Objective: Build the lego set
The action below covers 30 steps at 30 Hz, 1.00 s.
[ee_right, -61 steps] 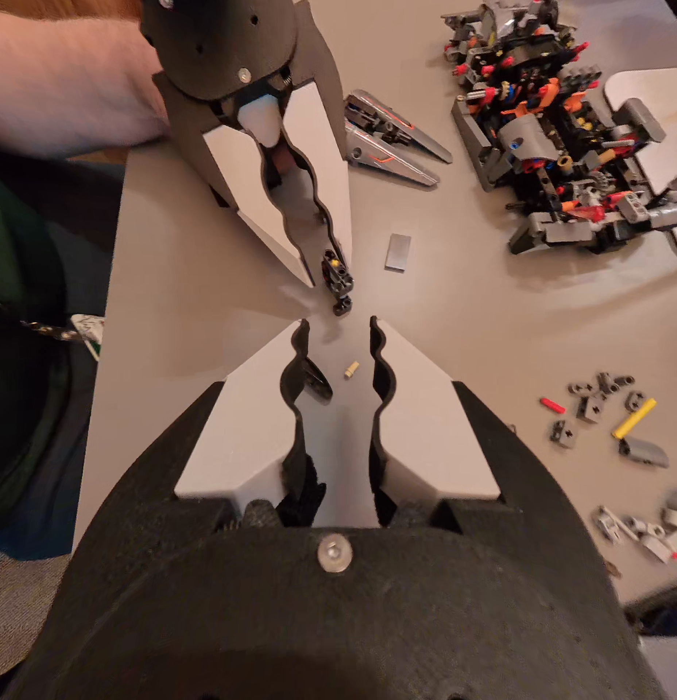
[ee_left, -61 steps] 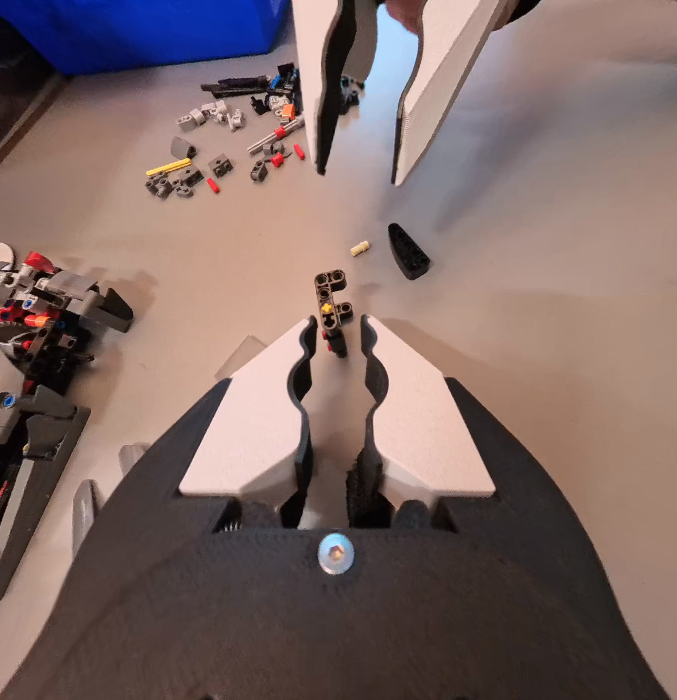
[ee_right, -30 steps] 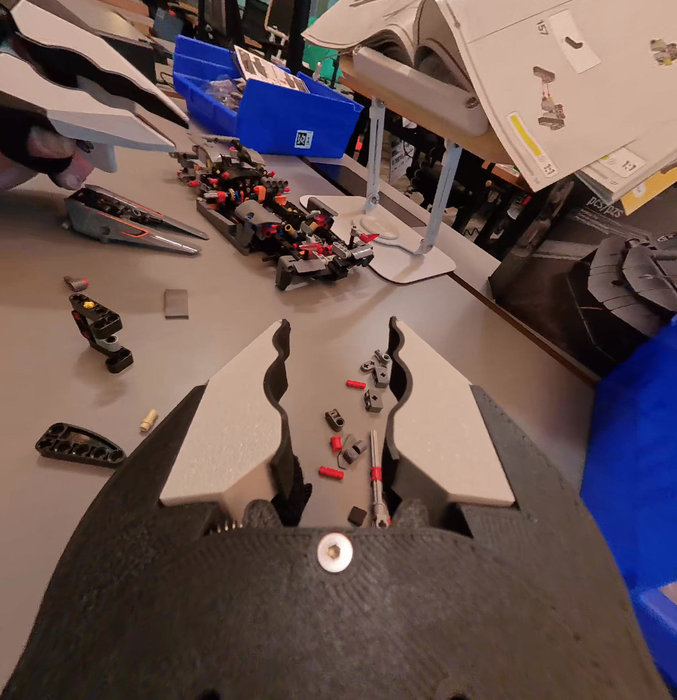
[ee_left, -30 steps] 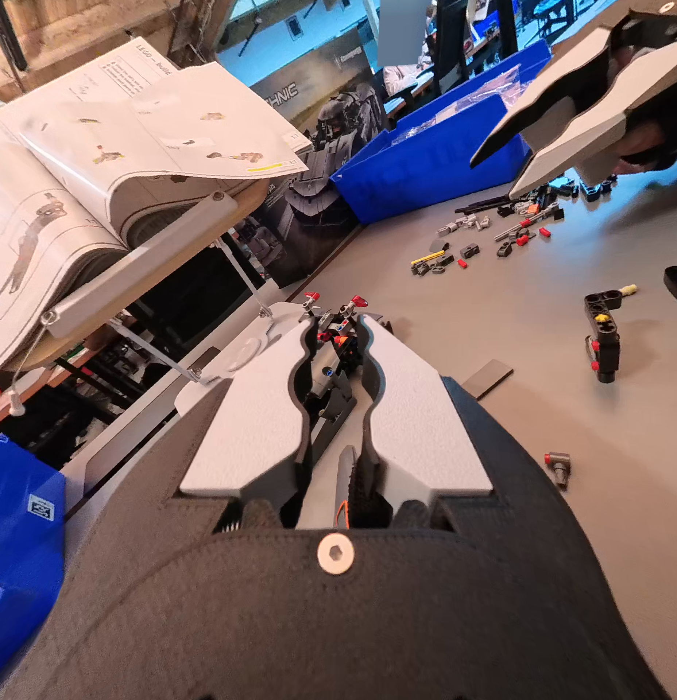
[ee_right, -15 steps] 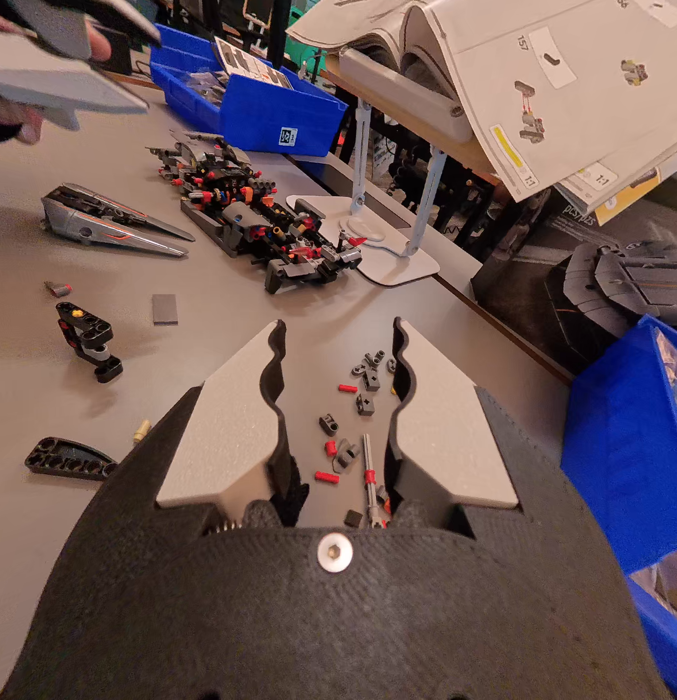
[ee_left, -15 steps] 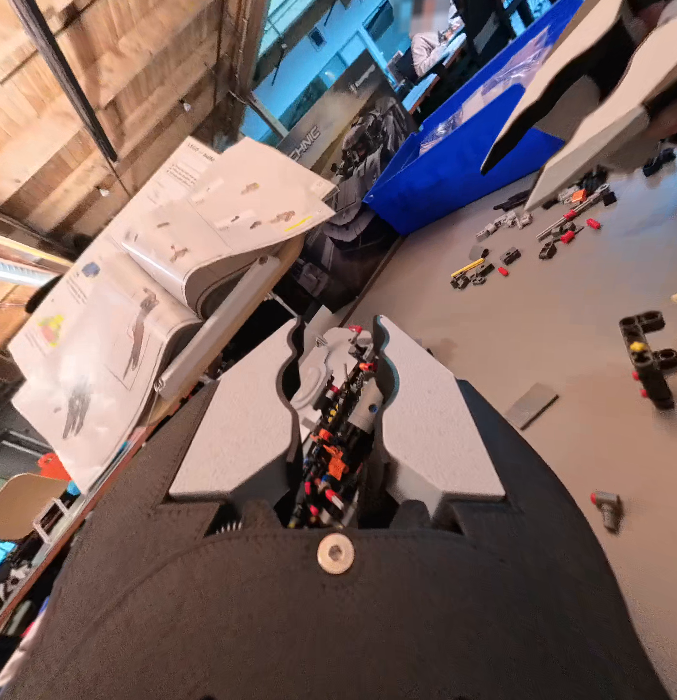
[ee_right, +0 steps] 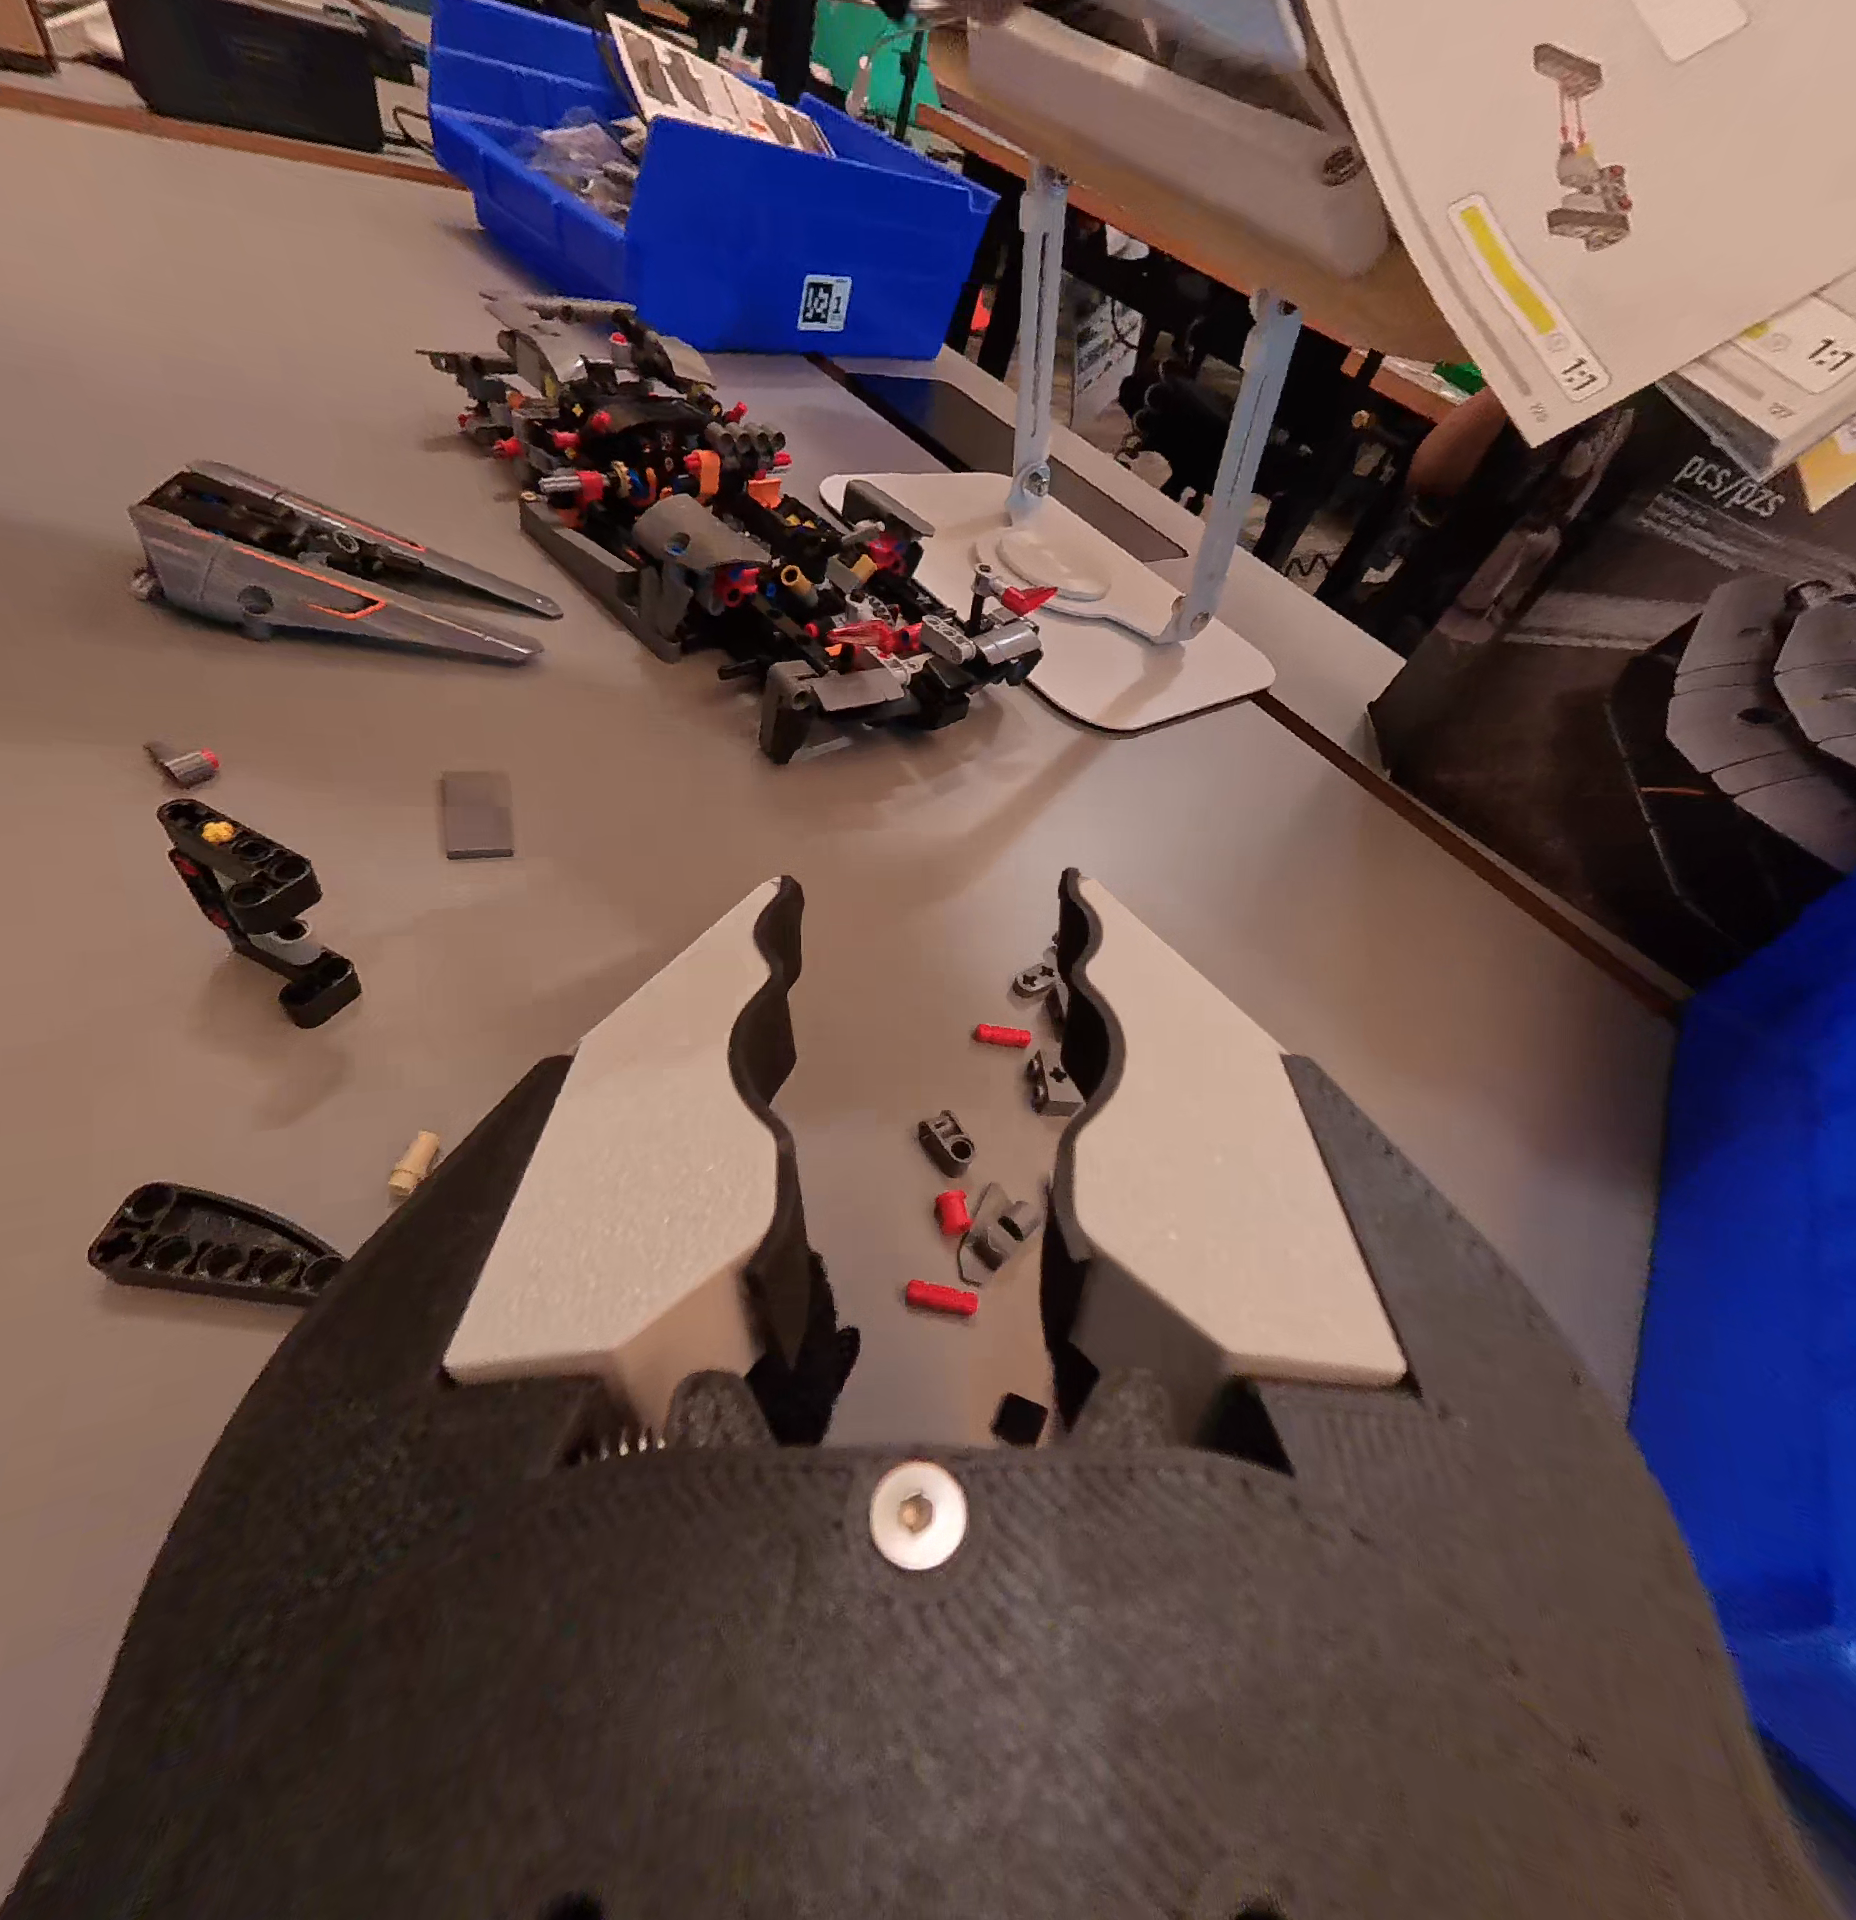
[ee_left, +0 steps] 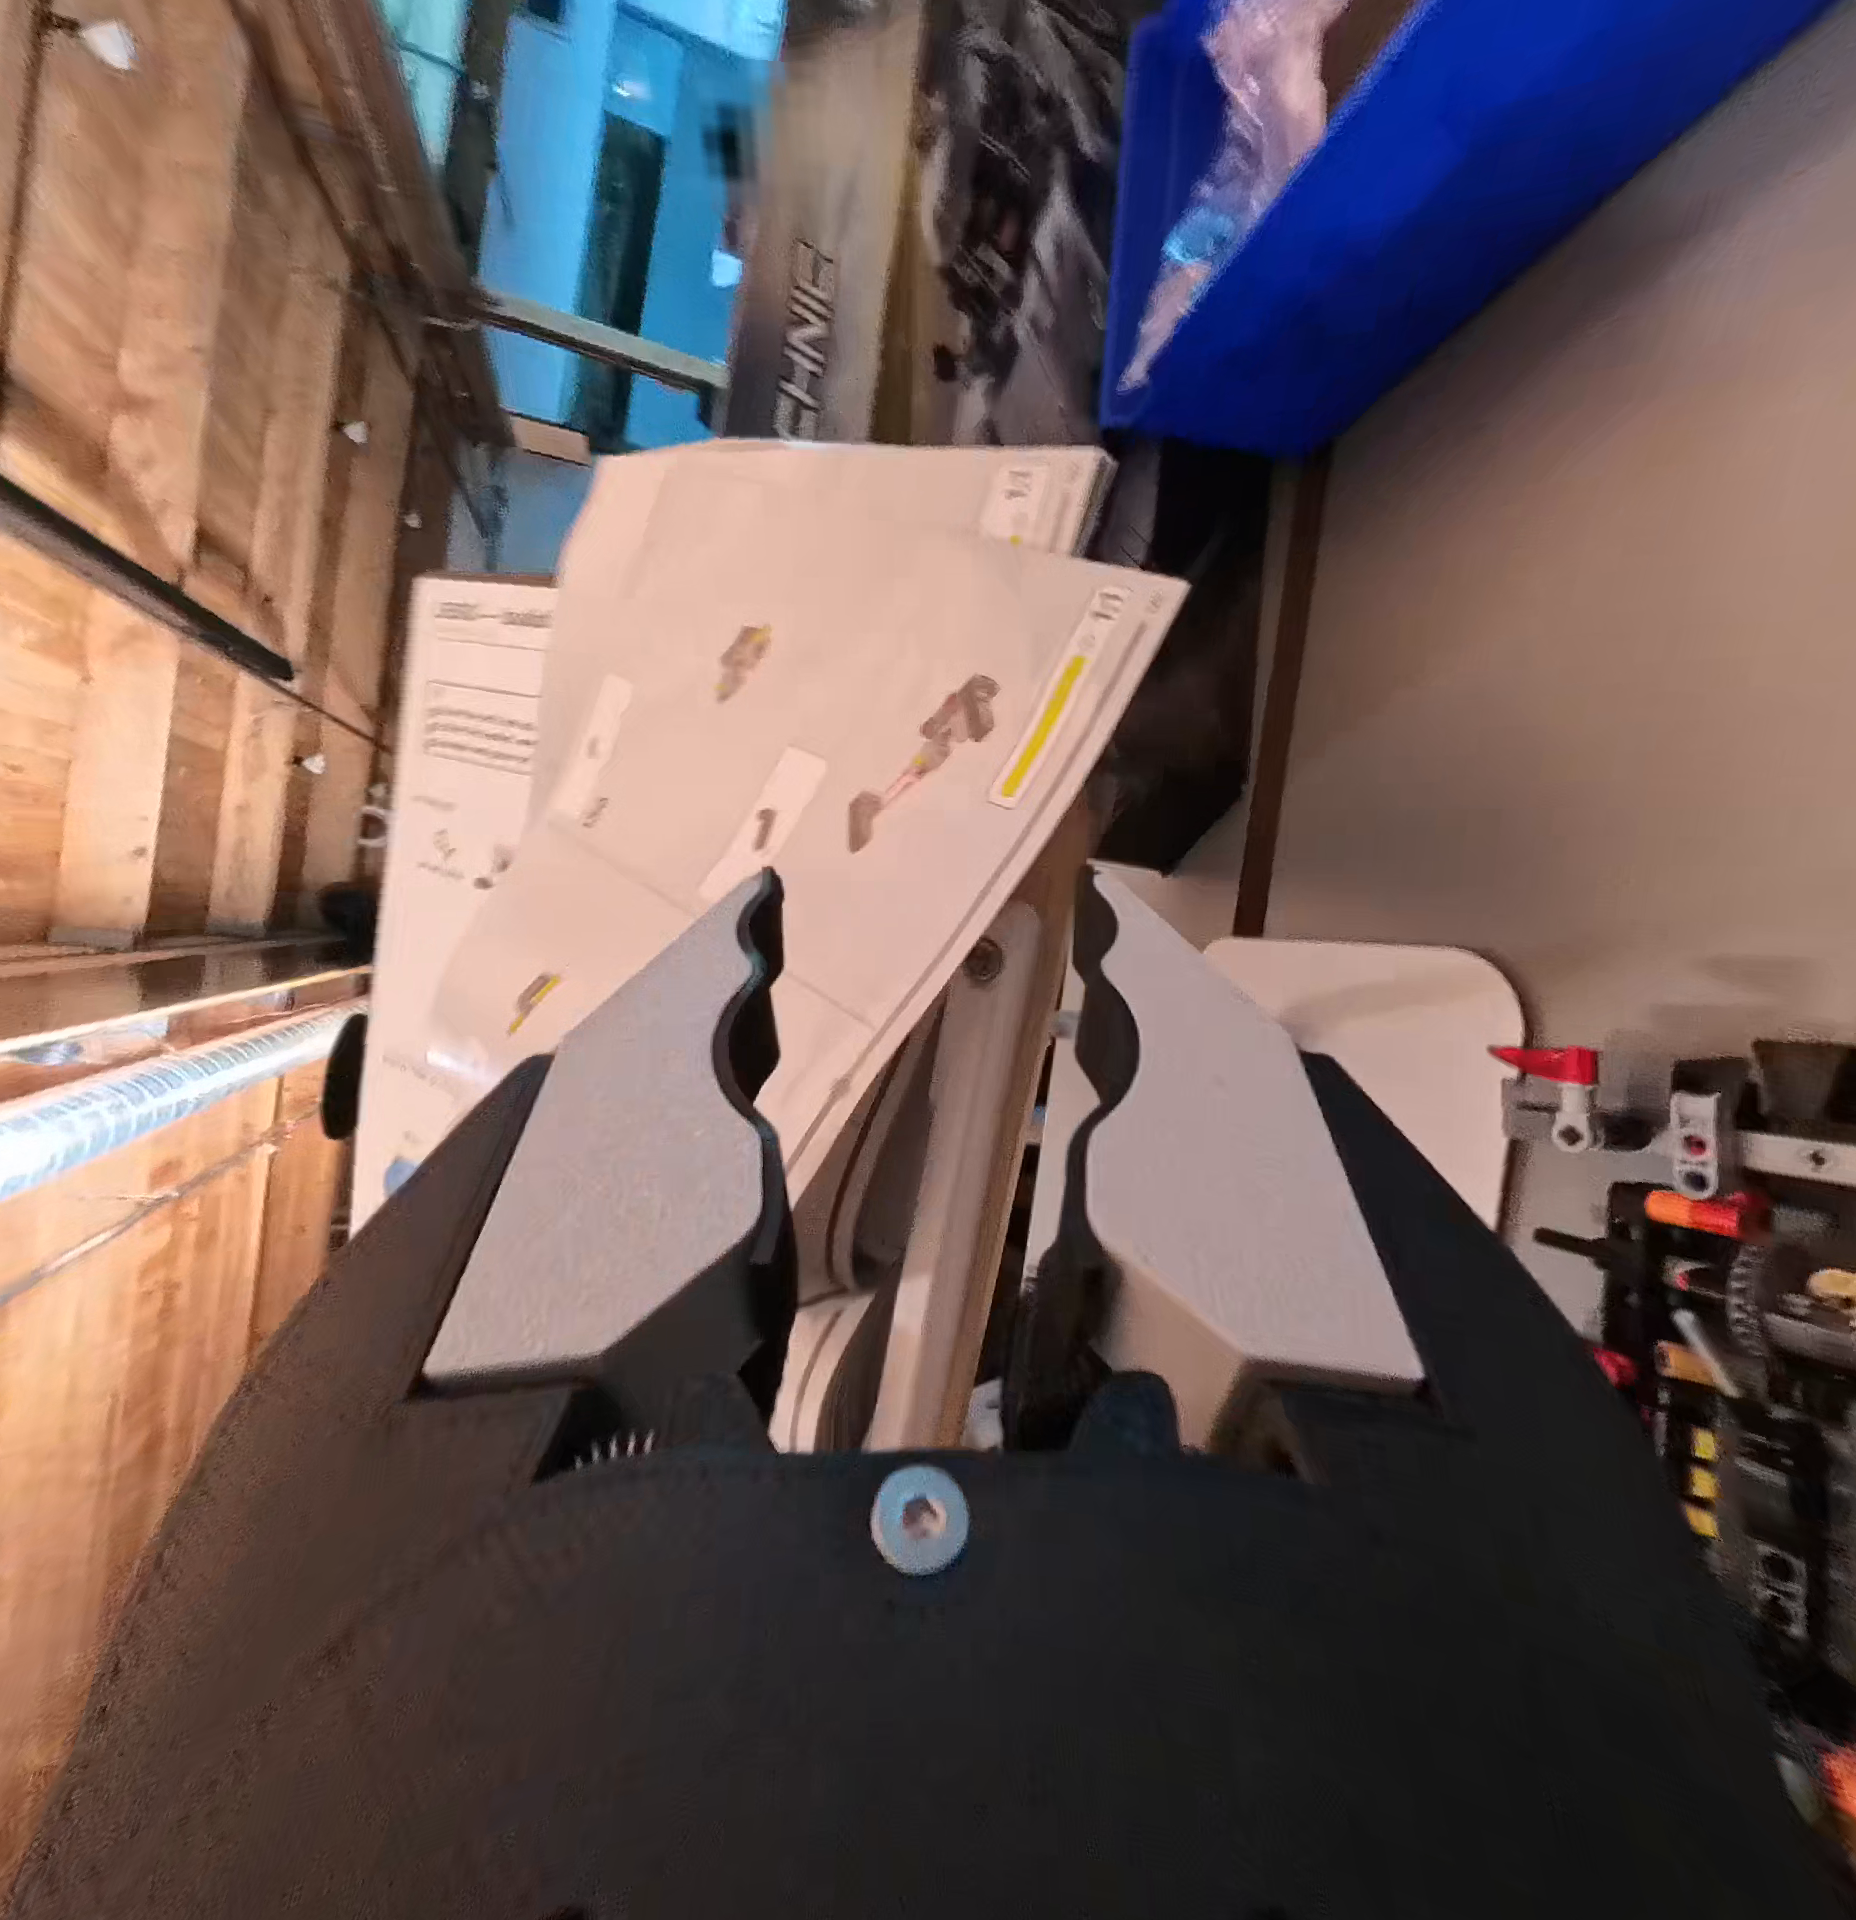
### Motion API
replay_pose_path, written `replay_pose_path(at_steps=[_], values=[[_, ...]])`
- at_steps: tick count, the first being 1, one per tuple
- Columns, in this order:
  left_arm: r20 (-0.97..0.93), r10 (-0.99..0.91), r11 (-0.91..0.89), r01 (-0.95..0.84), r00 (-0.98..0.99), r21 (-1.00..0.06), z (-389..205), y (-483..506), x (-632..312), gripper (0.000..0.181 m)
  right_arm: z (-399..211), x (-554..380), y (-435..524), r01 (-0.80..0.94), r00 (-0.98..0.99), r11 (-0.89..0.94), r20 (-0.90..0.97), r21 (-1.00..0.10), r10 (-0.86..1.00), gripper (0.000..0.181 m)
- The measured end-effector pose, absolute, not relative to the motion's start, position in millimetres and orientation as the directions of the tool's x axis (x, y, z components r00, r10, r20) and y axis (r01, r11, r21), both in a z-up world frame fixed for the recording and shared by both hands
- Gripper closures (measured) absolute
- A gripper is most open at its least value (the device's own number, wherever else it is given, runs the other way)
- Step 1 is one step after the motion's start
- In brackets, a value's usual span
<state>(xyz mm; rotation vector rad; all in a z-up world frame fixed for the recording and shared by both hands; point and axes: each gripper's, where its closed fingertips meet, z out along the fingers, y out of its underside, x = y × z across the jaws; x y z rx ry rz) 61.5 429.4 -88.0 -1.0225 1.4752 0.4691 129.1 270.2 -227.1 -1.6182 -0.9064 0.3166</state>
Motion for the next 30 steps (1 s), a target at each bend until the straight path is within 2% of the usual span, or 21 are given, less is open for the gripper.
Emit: replay_pose_path(at_steps=[2,3,4,7,9,12,16,20,23,27,30], values=[[-0.958,-0.271,0.498,-0.839,0.091,-0.220,-91.3,445.1,67.2,0.139,-226.8,126.6,267.9,0.398,0.647,0.012,0.290,-0.917,0.705,0.133],[-0.949,-0.309,0.477,-0.853,0.063,-0.212,-100.2,448.6,69.2,0.141,-225.1,125.1,266.7,0.403,0.641,0.025,0.302,-0.915,0.705,0.134],[-0.945,-0.324,0.451,-0.870,0.049,-0.200,-106.4,454.2,68.6,0.133,-224.4,123.4,265.5,0.407,0.635,0.031,0.307,-0.913,0.709,0.134],[-0.944,-0.327,0.388,-0.906,0.033,-0.166,-116.6,471.9,61.3,0.142,-222.6,121.8,263.4,0.418,0.625,0.045,0.323,-0.907,0.710,0.136],[-0.950,-0.309,0.382,-0.907,0.053,-0.175,-113.2,474.2,58.4,0.161,-221.5,120.9,262.3,0.415,0.621,0.046,0.320,-0.909,0.715,0.136],[-0.965,-0.253,0.394,-0.903,0.071,-0.169,-100.1,470.8,57.7,0.181,-220.1,118.8,260.1,0.420,0.611,0.055,0.327,-0.906,0.721,0.138],[-0.967,-0.239,0.399,-0.899,0.084,-0.177,-89.6,472.8,53.2,0.181,-220.9,118.1,259.6,0.425,0.604,0.058,0.331,-0.904,0.725,0.141],[-0.934,-0.244,0.413,-0.843,0.262,-0.345,-62.1,466.2,39.5,0.181,-224.3,118.4,260.6,0.426,0.603,0.044,0.319,-0.904,0.731,0.141],[-0.857,-0.252,0.401,-0.758,0.449,-0.515,-38.0,462.5,11.1,0.181,-225.5,120.8,261.7,0.425,0.606,0.035,0.313,-0.904,0.732,0.141],[-0.659,-0.264,0.348,-0.567,0.705,-0.746,-12.0,465.4,-49.5,0.181,-229.9,121.2,262.5,0.423,0.601,0.018,0.296,-0.906,0.742,0.141],[-0.455,-0.307,0.270,-0.382,0.836,-0.884,-15.7,476.0,-94.6,0.181,-234.7,122.6,264.2,0.420,0.602,-0.002,0.277,-0.907,0.749,0.141]])
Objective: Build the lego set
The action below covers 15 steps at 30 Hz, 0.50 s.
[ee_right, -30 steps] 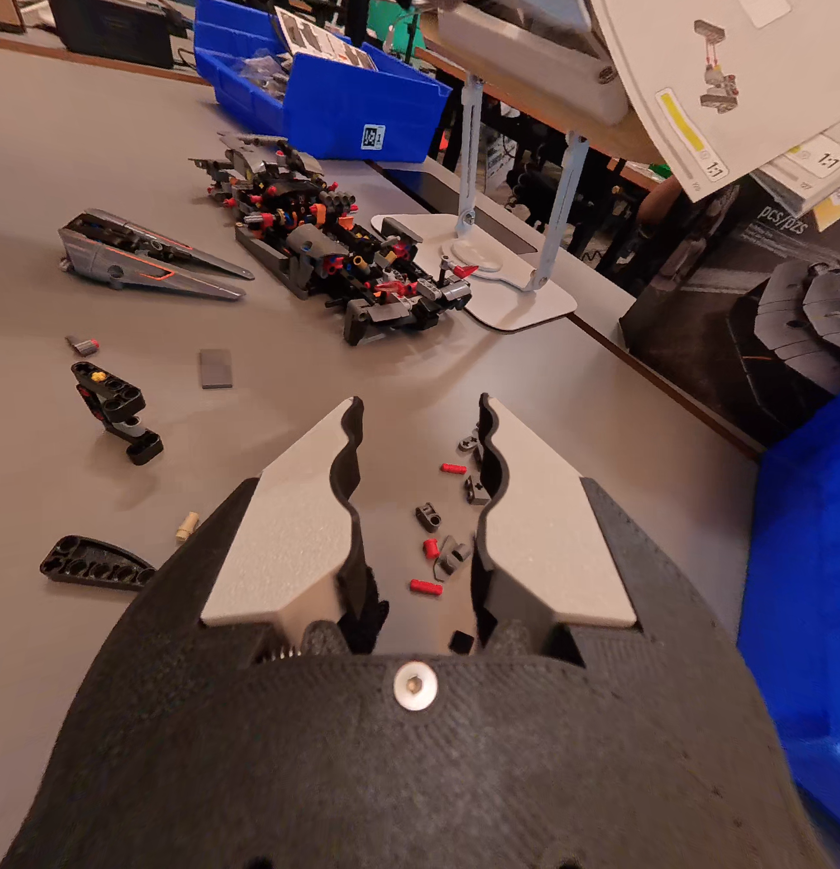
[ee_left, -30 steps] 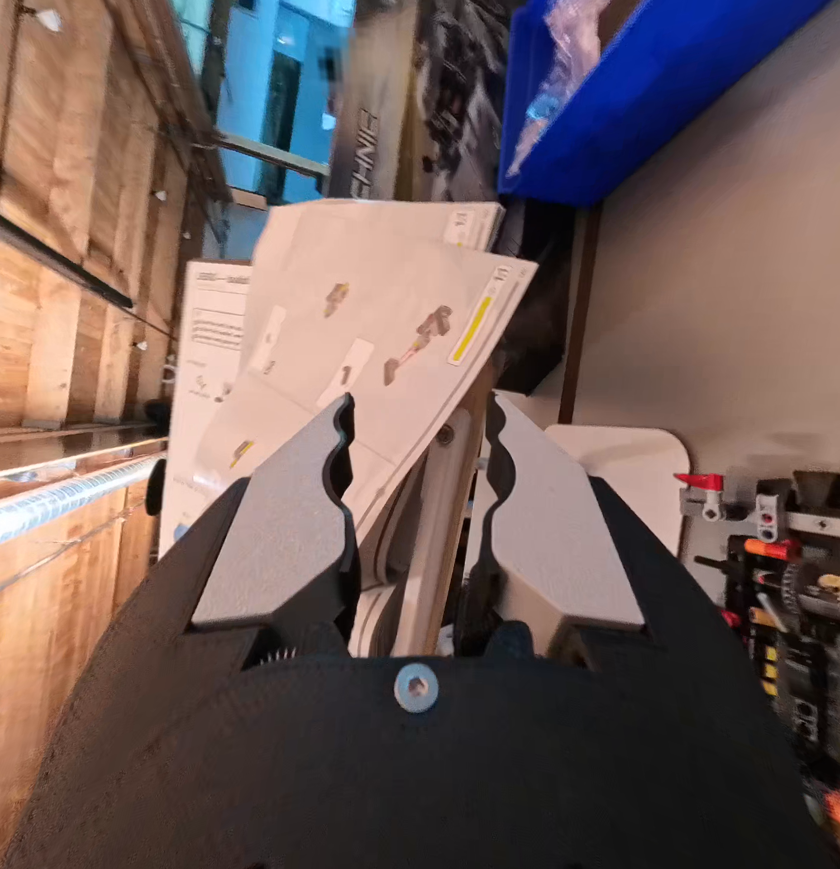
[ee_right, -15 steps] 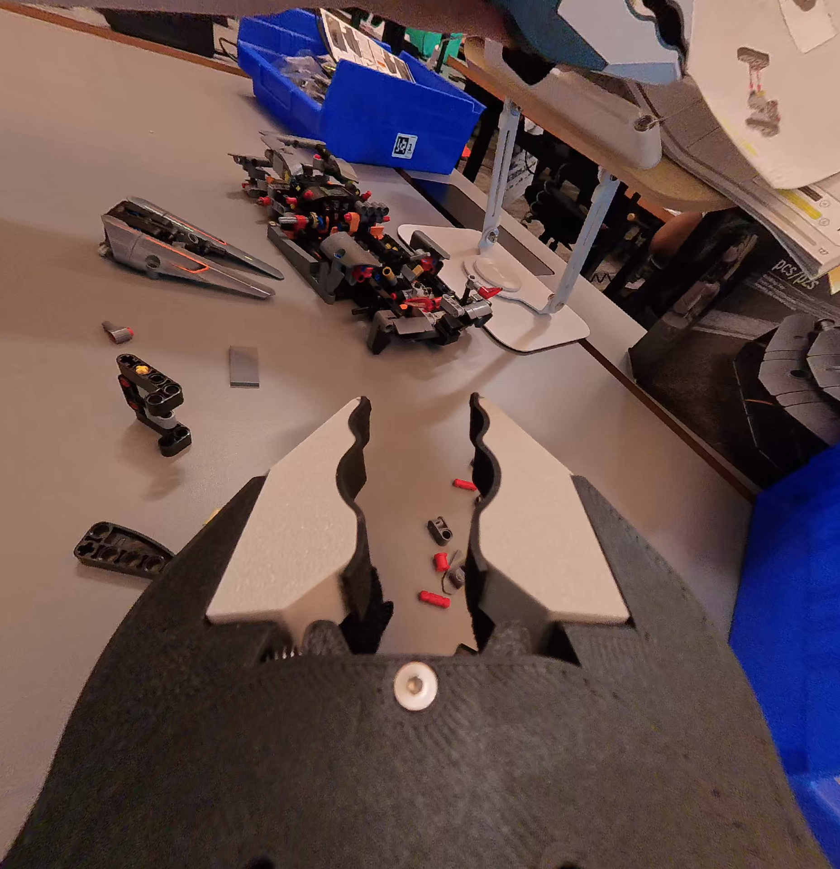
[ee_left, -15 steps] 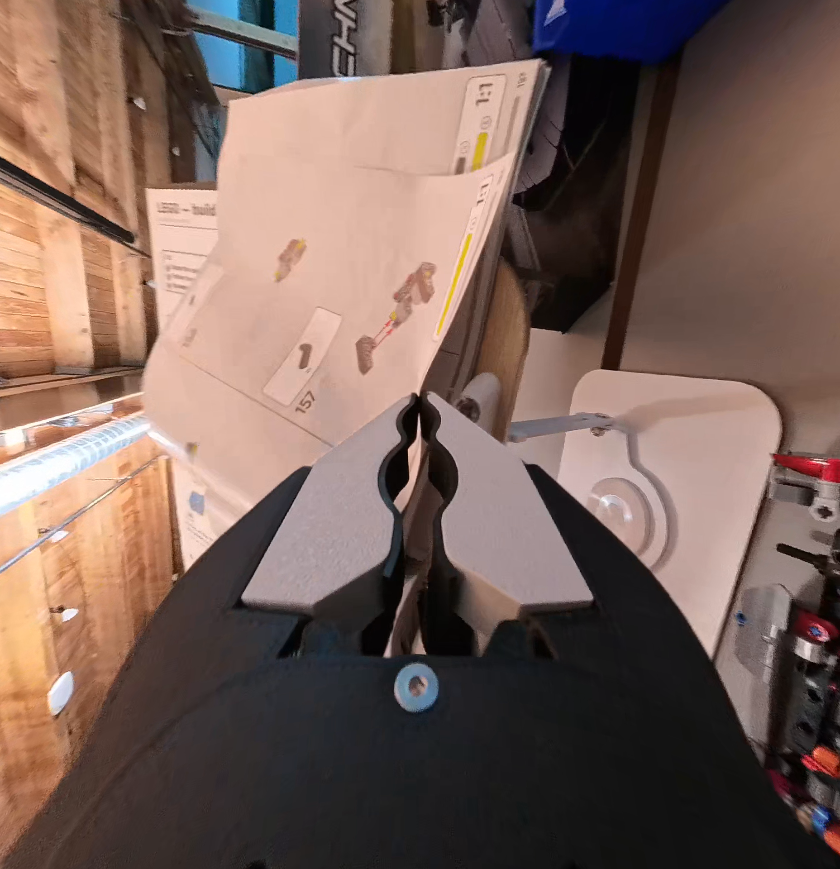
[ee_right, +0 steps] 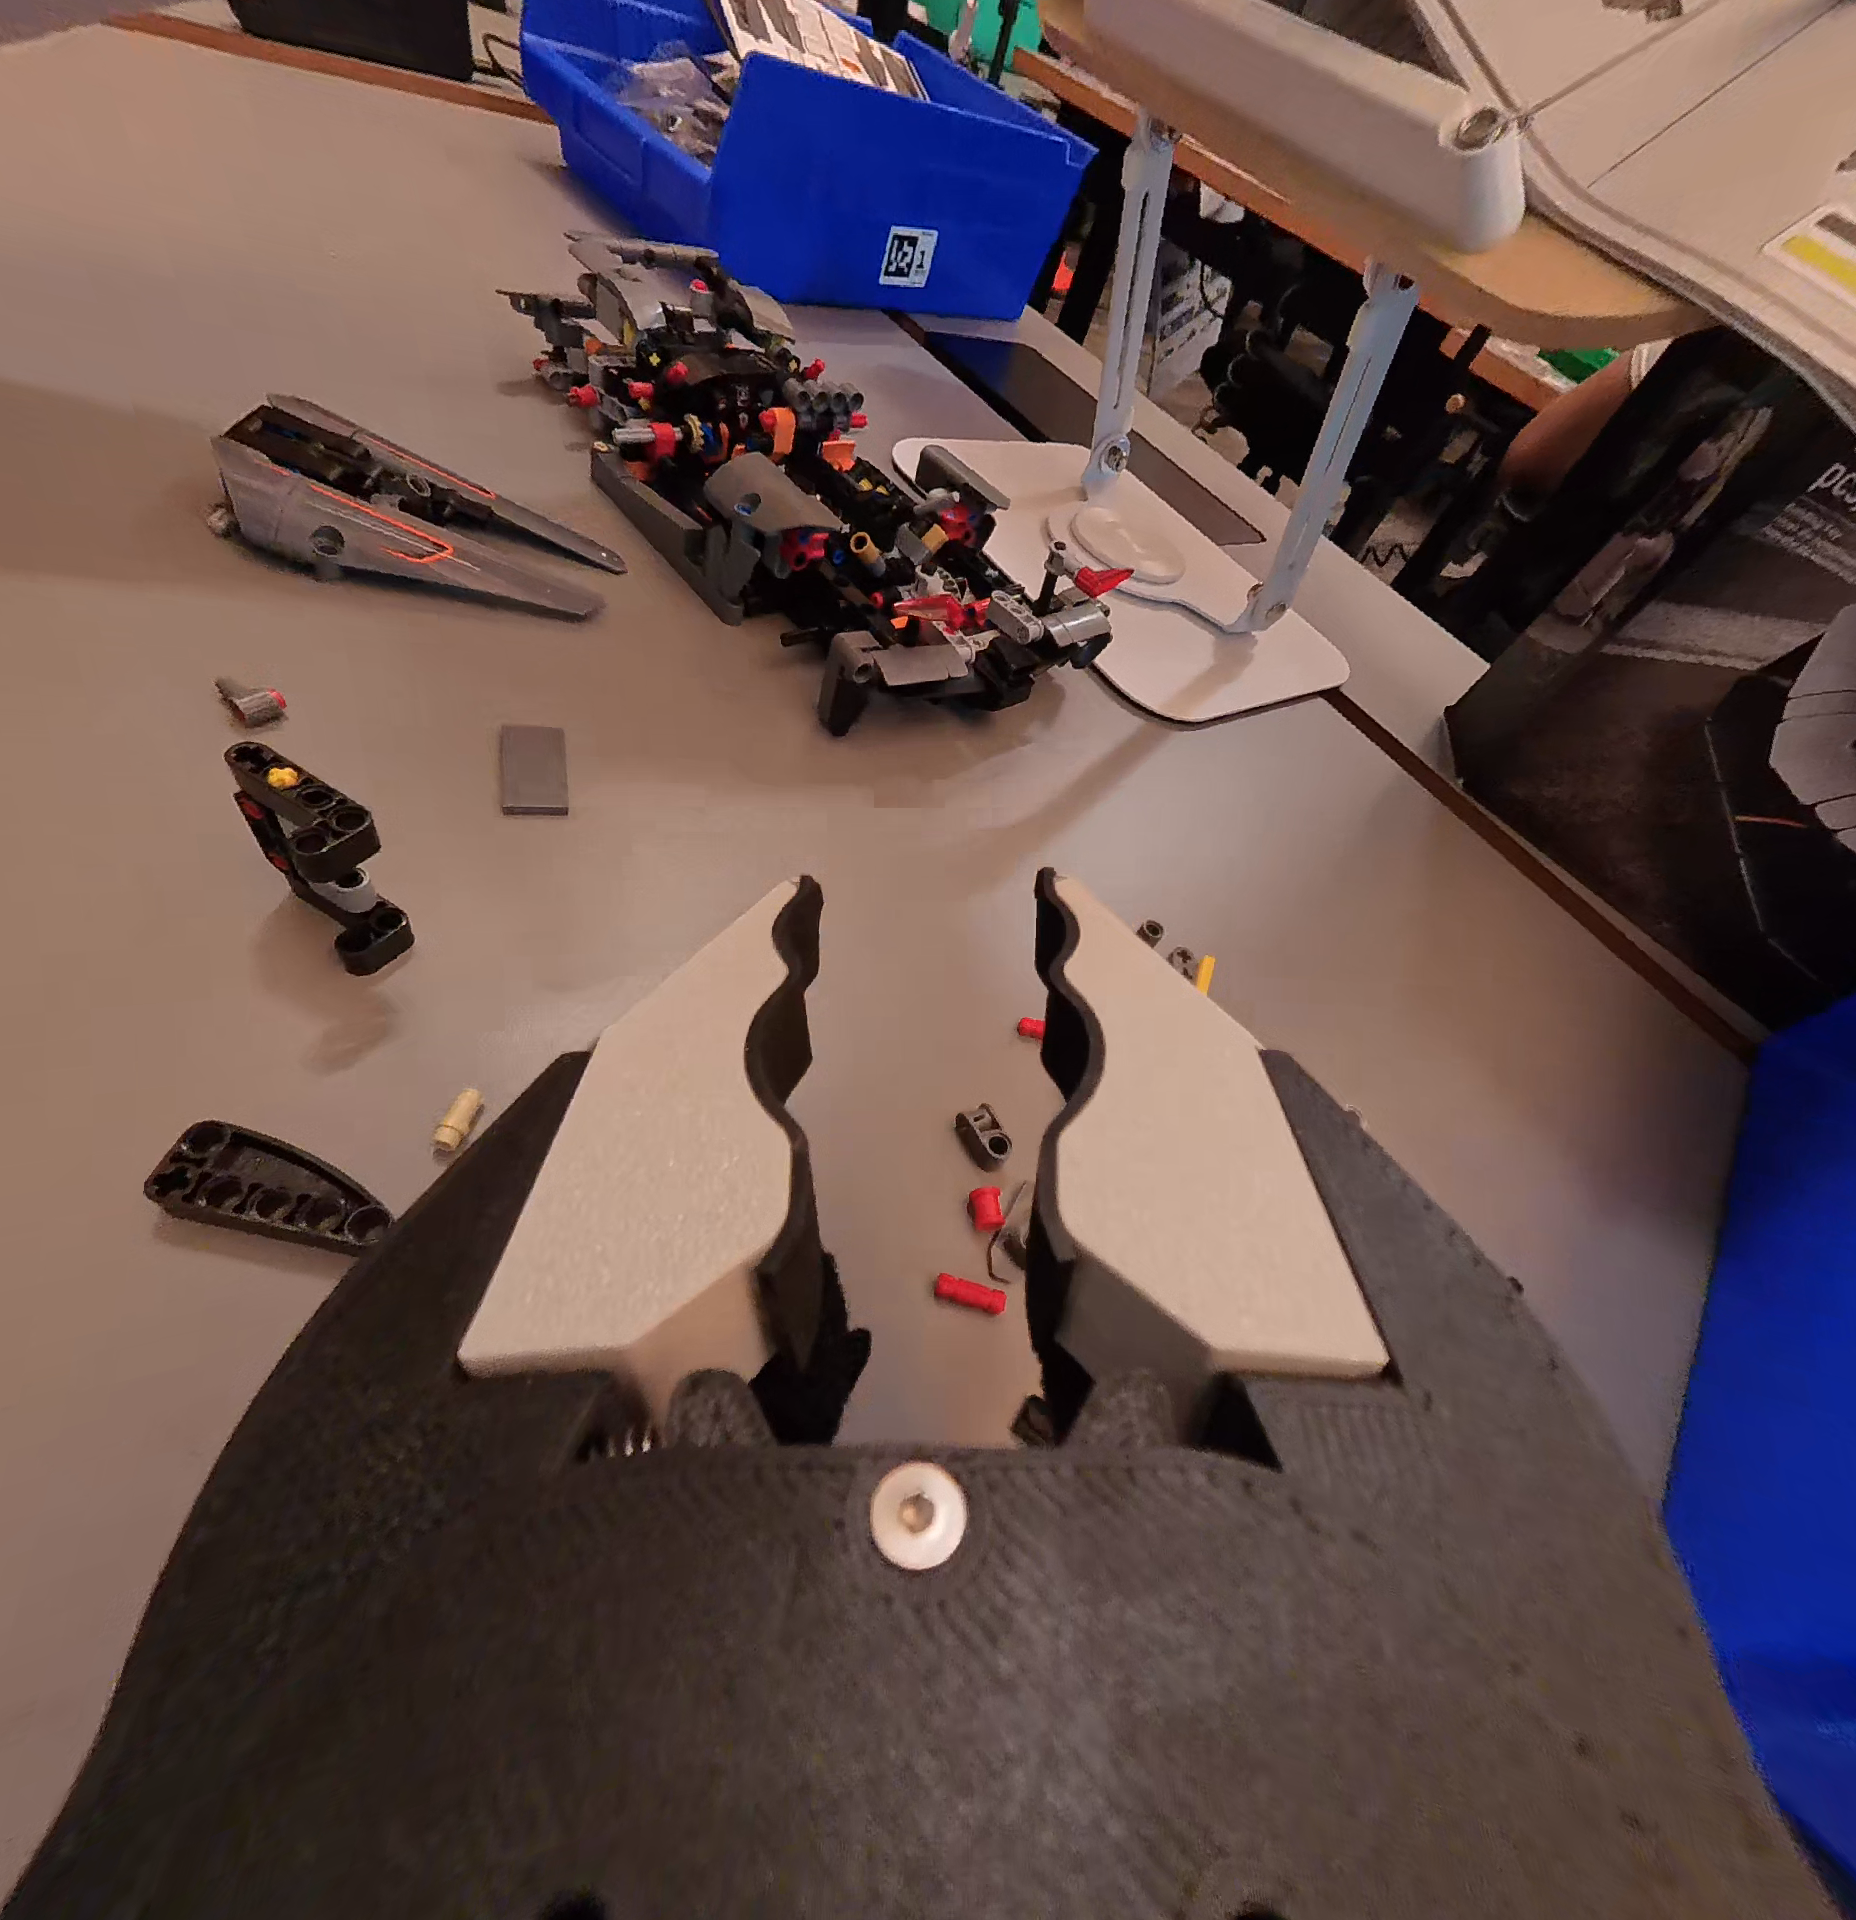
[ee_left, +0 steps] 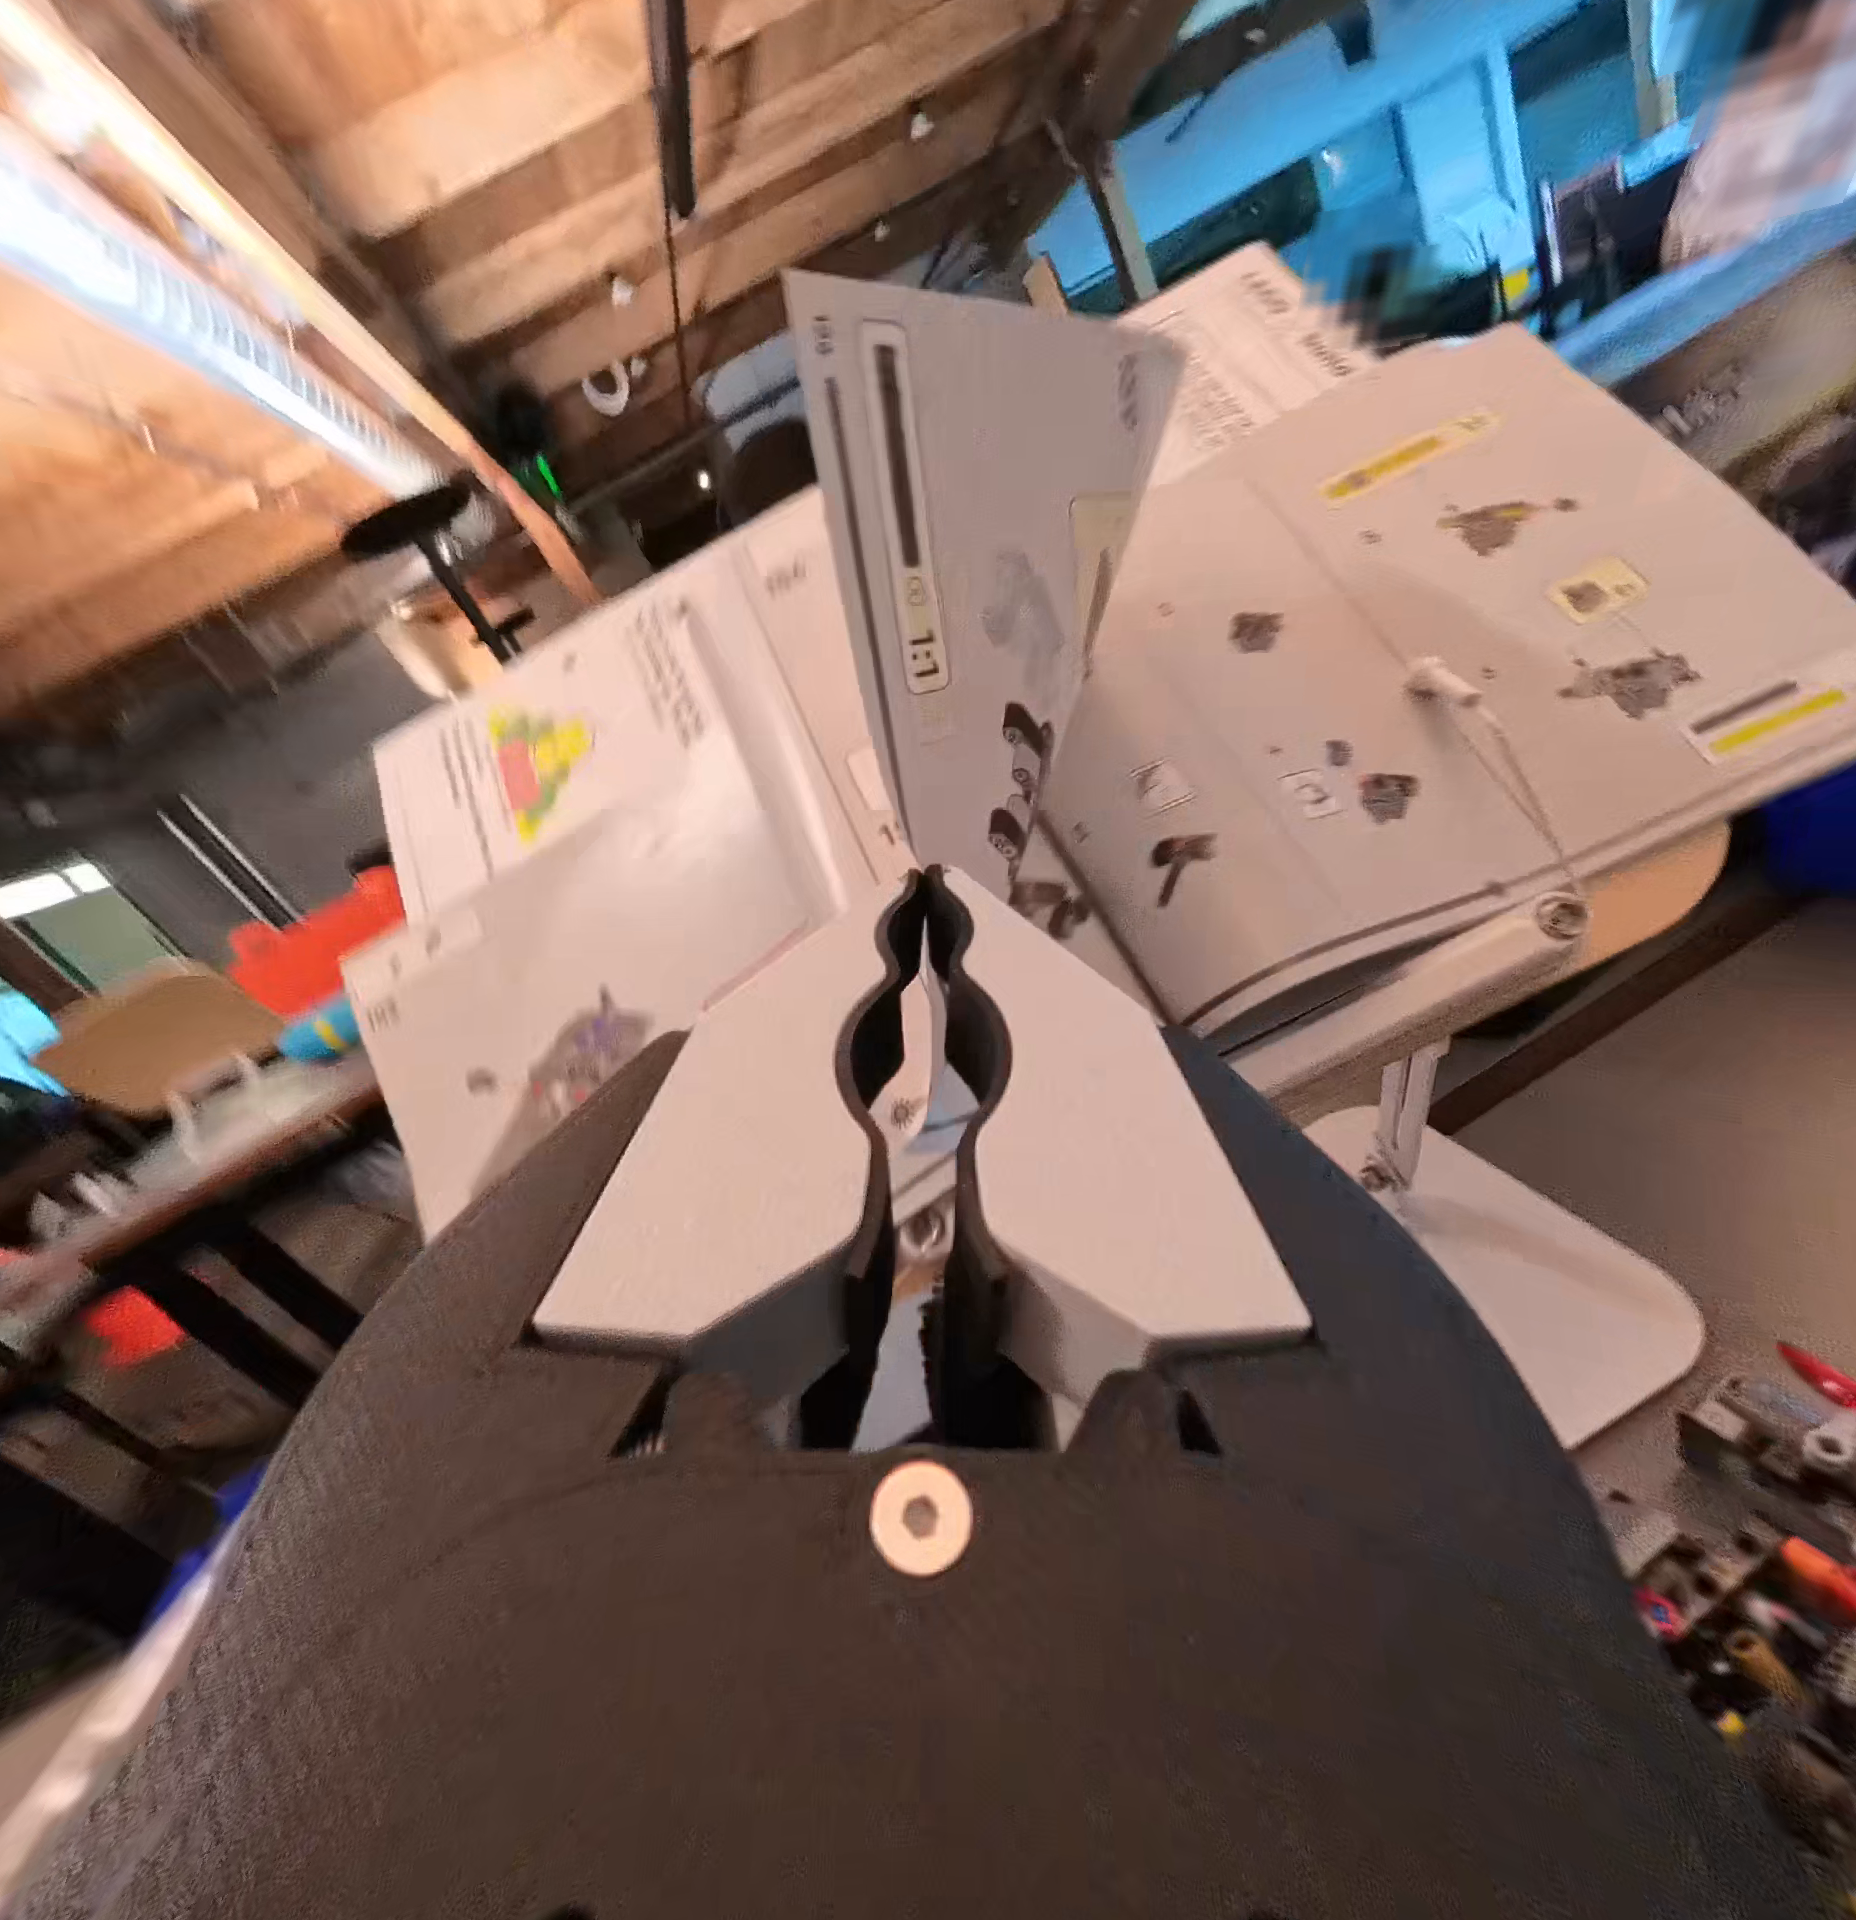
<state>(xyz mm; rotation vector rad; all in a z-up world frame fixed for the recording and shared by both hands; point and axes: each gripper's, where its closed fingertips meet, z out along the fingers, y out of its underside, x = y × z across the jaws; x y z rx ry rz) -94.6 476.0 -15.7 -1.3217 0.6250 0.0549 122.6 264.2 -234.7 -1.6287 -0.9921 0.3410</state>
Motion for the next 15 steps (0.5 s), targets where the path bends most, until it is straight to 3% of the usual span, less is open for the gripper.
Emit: replay_pose_path(at_steps=[3,7,15], values=[[-0.219,-0.353,0.188,-0.161,0.909,-0.969,-31.5,490.9,-133.7,0.181,-235.8,126.2,266.1,0.400,0.612,-0.023,0.248,-0.916,0.751,0.141],[0.075,-0.394,0.083,0.116,0.916,-0.990,-52.7,506.6,-176.6,0.181,-235.8,131.0,267.7,0.395,0.619,-0.031,0.241,-0.918,0.748,0.141],[0.276,-0.430,-0.065,0.275,0.860,-0.959,-97.8,503.2,-208.9,0.181,-235.7,131.8,268.1,0.386,0.618,-0.036,0.230,-0.922,0.752,0.141]])
